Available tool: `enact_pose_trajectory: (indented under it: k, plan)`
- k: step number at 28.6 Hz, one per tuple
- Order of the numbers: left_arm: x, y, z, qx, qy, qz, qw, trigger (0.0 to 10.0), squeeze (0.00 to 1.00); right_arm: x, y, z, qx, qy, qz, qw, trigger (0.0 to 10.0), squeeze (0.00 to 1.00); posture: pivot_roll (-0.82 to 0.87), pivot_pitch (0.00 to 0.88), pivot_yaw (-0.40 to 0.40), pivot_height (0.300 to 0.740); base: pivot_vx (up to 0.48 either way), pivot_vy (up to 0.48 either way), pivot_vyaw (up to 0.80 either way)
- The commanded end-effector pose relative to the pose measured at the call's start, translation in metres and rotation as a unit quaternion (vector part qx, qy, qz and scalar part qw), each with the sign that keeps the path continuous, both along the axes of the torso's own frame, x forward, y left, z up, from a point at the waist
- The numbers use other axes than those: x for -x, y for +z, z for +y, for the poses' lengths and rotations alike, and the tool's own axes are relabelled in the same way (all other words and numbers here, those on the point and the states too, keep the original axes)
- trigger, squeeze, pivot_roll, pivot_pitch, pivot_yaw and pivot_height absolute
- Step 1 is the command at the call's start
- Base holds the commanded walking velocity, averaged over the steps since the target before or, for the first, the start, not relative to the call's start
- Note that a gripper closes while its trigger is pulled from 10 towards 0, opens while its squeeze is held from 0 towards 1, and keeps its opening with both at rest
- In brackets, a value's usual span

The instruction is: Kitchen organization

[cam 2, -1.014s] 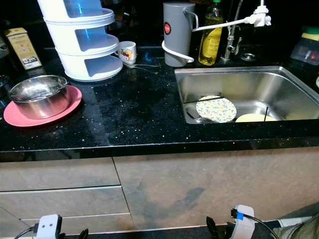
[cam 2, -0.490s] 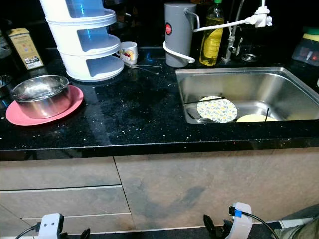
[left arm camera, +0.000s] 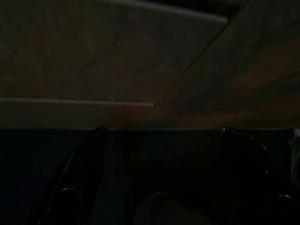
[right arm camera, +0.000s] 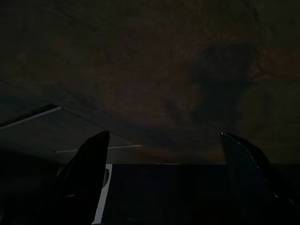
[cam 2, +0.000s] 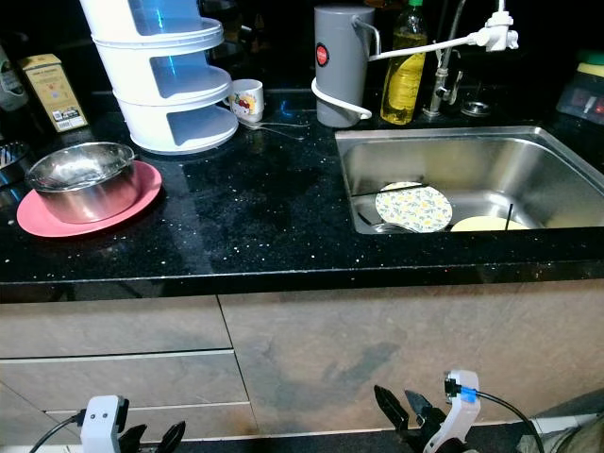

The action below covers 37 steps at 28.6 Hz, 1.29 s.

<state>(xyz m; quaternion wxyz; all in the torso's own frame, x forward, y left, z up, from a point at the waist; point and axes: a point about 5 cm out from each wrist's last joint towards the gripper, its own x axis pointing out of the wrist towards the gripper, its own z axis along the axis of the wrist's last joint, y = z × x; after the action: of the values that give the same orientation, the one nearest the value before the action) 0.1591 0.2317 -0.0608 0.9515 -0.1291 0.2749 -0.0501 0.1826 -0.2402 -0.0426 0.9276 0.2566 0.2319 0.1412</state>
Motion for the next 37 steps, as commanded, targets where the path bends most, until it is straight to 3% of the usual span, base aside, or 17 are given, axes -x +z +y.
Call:
enact_pose_trajectory:
  k: [1, 3, 4, 5, 7, 10, 37]
  plan:
    - [-0.004, 0.003, 0.002, -0.009, -0.004, -0.007, 1.000, 10.0, 0.00, -0.002, 0.000, -0.002, 0.010, -0.003, 0.002, 1.000, 10.0, 0.00, 0.05, 0.000, -0.016, 0.740, 0.000, 0.000, 0.00]
    - [-0.005, 0.002, 0.005, -0.034, 0.007, -0.001, 0.999, 10.0, 0.00, 0.001, -0.004, -0.007, 0.061, -0.024, 0.027, 0.998, 10.0, 0.00, 0.05, 0.000, -0.015, 0.740, 0.000, 0.000, 0.00]
    - [-0.005, 0.002, 0.005, -0.034, 0.007, -0.001, 0.999, 10.0, 0.00, 0.001, -0.004, -0.007, 0.061, -0.024, 0.027, 0.998, 10.0, 0.00, 0.05, 0.000, -0.015, 0.740, 0.000, 0.000, 0.00]
    - [0.002, -0.002, 0.006, -0.064, 0.009, 0.012, 0.998, 10.0, 0.00, 0.004, -0.007, -0.013, 0.108, -0.050, 0.044, 0.992, 10.0, 0.00, 0.05, 0.000, -0.014, 0.740, 0.000, 0.000, 0.00]
    - [0.006, -0.004, 0.005, -0.075, 0.010, 0.019, 0.997, 10.0, 0.00, 0.005, -0.008, -0.016, 0.125, -0.061, 0.051, 0.989, 10.0, 0.00, 0.05, 0.000, -0.013, 0.740, 0.000, 0.000, 0.00]
    - [0.009, -0.005, 0.007, -0.089, 0.034, 0.024, 0.995, 10.0, 0.00, 0.005, -0.009, -0.018, 0.122, -0.094, 0.057, 0.986, 10.0, 0.00, 0.05, 0.000, -0.010, 0.740, 0.000, 0.000, 0.00]
    - [0.006, -0.008, 0.015, -0.099, 0.043, 0.061, 0.992, 10.0, 0.00, 0.003, -0.013, -0.010, 0.136, -0.085, 0.074, 0.984, 10.0, 0.00, 0.07, 0.000, -0.002, 0.740, 0.000, 0.000, 0.00]
